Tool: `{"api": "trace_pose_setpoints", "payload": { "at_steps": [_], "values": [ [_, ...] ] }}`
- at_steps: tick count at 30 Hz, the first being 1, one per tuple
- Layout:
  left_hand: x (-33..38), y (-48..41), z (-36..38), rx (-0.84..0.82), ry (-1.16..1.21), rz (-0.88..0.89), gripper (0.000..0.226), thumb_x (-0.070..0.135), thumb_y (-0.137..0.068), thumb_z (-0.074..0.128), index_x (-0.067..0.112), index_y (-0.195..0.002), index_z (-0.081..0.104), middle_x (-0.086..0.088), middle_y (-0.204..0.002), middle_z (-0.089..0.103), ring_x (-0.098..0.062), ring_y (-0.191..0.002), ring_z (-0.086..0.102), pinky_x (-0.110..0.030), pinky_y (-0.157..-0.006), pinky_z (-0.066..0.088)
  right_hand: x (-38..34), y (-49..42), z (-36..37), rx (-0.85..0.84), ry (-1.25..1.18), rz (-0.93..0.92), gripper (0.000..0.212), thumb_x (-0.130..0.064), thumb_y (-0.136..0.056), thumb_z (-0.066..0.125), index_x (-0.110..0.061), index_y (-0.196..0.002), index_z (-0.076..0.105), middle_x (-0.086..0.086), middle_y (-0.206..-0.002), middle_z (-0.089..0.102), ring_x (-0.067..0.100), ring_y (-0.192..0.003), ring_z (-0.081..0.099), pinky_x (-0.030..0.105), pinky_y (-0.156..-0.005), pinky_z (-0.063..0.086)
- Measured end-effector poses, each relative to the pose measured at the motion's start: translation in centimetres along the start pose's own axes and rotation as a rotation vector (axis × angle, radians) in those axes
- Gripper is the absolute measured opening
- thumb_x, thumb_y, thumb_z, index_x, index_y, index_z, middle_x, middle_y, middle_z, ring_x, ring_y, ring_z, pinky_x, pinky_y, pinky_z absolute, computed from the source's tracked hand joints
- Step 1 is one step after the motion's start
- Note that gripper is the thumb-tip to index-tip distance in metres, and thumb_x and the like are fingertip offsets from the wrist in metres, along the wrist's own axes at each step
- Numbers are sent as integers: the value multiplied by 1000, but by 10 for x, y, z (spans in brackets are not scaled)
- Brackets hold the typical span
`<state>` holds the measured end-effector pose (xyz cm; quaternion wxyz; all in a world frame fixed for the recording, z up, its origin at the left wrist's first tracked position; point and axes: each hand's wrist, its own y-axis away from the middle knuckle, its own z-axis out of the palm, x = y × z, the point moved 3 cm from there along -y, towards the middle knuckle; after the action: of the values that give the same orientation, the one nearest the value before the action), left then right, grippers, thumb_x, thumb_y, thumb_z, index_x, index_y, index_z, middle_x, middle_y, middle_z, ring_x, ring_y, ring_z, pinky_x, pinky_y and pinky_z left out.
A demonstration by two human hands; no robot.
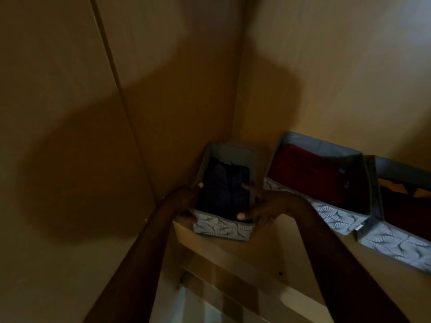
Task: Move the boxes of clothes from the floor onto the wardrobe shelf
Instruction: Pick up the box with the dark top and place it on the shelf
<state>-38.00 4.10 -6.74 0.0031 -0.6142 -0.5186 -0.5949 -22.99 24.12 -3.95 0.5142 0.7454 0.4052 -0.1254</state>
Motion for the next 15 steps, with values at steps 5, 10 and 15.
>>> {"api": "trace_pose_setpoints", "payload": {
  "at_steps": [5, 10, 15],
  "values": [
    [13, -12, -3, 244, -22, 227, 45, 18, -99, 51, 4, -142, 46, -22, -139, 53, -36, -115, 62, -39, -88, 57, -2, -17, -8, 120, 282, -148, 111, -28, -76, 84, -32, -156, 8, 0, -162, 19, 19, -143, 33, 25, -110, 37],
    [24, -16, 6, 443, -300, 617, 42, 8, -101, 40, -2, -142, 42, -22, -141, 51, -35, -126, 51, -21, -102, 30, -7, -36, -16, 682, 191, -266, 61, -16, -87, 72, -18, -143, 48, 9, -140, 56, 24, -124, 56, 30, -102, 45],
    [36, -38, 20, 429, -333, 639, 47, 13, -100, 50, 7, -146, 42, -19, -146, 42, -32, -132, 44, -30, -110, 32, -14, -52, -13, 881, 117, -273, 34, -4, -91, 59, -9, -123, 66, 13, -122, 68, 28, -110, 65, 35, -95, 52]
  ]
}}
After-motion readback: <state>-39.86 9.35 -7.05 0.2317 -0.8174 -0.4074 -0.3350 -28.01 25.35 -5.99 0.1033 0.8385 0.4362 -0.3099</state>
